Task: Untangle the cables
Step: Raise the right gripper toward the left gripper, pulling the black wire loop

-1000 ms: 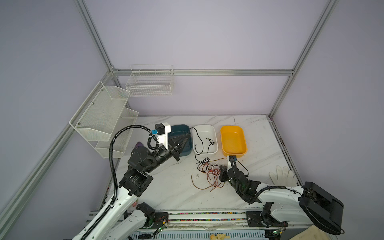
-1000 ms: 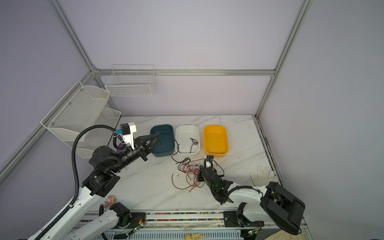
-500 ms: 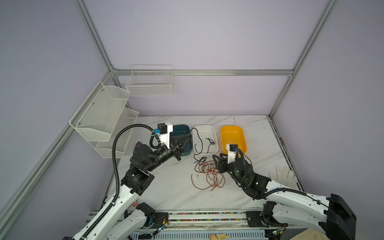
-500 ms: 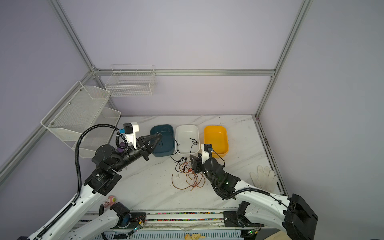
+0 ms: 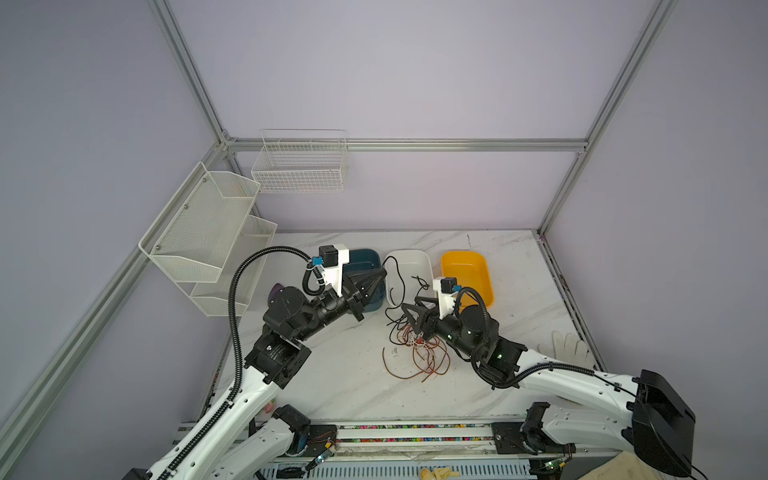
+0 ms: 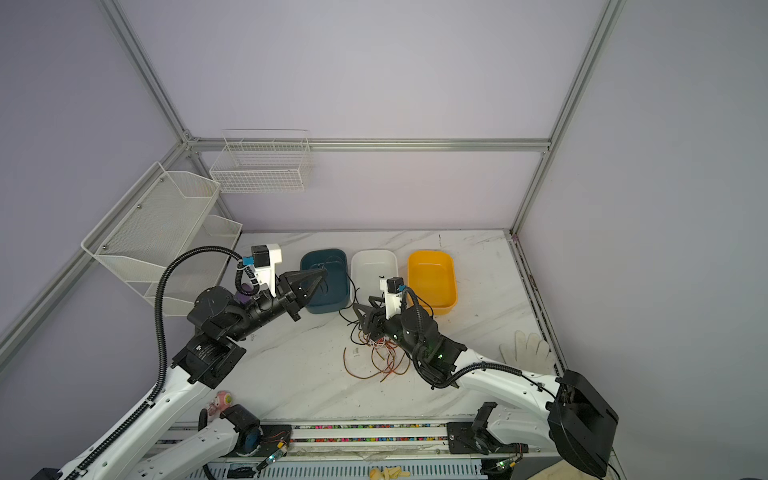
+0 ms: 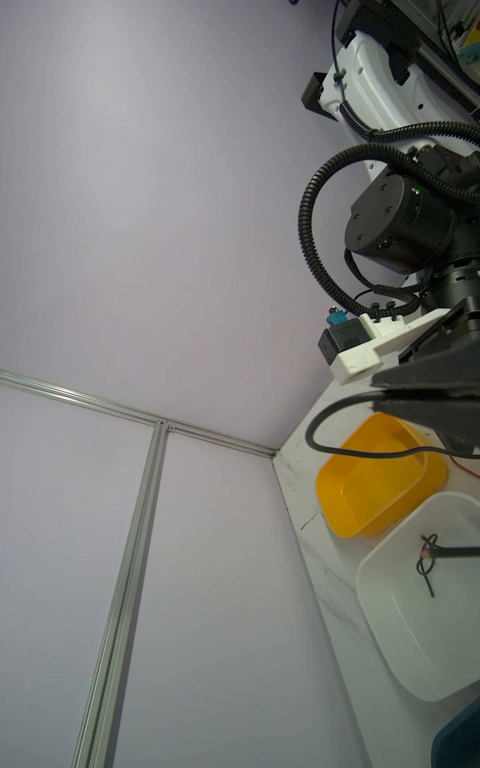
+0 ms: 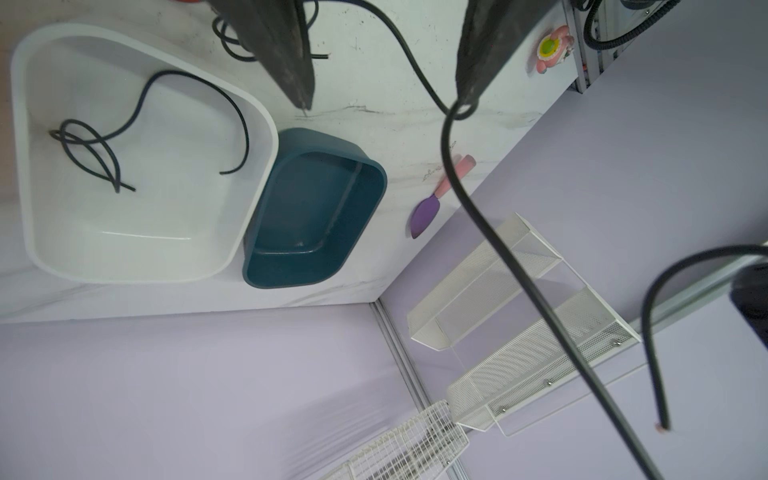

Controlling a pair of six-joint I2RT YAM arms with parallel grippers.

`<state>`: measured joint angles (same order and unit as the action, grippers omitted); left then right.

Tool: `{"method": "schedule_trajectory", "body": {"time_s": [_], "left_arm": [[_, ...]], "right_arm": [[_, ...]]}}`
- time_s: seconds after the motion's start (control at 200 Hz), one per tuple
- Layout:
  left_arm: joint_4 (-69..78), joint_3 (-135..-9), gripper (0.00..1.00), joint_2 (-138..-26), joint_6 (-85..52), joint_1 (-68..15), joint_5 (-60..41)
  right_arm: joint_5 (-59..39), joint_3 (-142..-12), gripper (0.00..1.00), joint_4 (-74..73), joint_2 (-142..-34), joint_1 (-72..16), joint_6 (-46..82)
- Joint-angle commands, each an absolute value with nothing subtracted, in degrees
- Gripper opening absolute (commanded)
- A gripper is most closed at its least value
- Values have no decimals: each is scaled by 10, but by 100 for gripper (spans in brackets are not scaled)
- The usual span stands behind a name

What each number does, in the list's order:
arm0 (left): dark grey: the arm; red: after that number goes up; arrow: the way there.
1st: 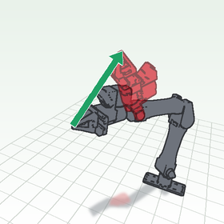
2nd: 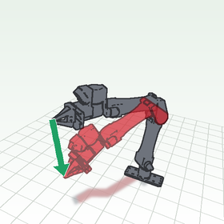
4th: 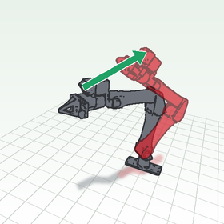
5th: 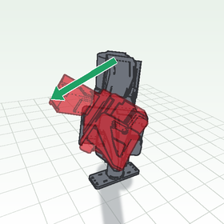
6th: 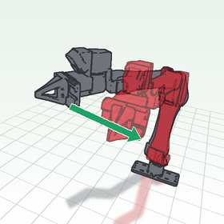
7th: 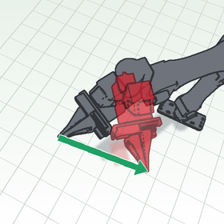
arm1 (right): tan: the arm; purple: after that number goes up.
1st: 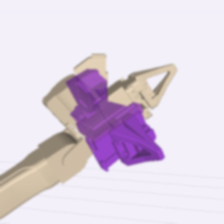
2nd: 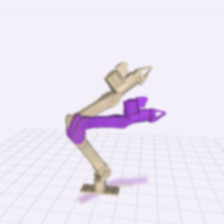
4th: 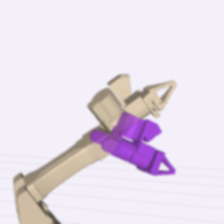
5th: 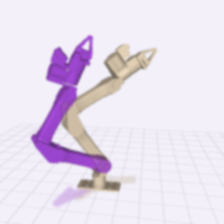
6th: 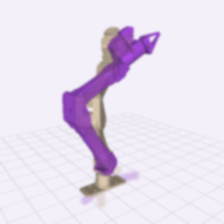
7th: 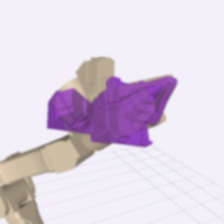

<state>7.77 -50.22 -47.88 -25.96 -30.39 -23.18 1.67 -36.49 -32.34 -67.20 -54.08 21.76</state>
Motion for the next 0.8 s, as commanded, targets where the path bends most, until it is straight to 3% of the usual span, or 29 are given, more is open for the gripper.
{"method": "schedule_trajectory", "body": {"time_s": [0.0,0.245,0.385,0.505,0.65,0.795], "left_arm": [[106,-490,0,-478,-264,-301,-240],[107,-489,0,-478,-263,-301,-241],[113,-485,0,-475,-263,-301,-241],[114,-484,0,-474,-263,-301,-240],[112,-484,0,-473,-260,-301,-236],[104,-486,0,-475,-257,-301,-228]], "right_arm": [[-13,-369,58,-390,-673,-546,205],[-6,-394,60,-393,-712,-547,189],[5,-412,54,-394,-741,-547,190],[7,-419,39,-405,-749,-547,190],[15,-430,10,-387,-748,-547,187],[26,-434,0,-368,-727,-547,180]]}}
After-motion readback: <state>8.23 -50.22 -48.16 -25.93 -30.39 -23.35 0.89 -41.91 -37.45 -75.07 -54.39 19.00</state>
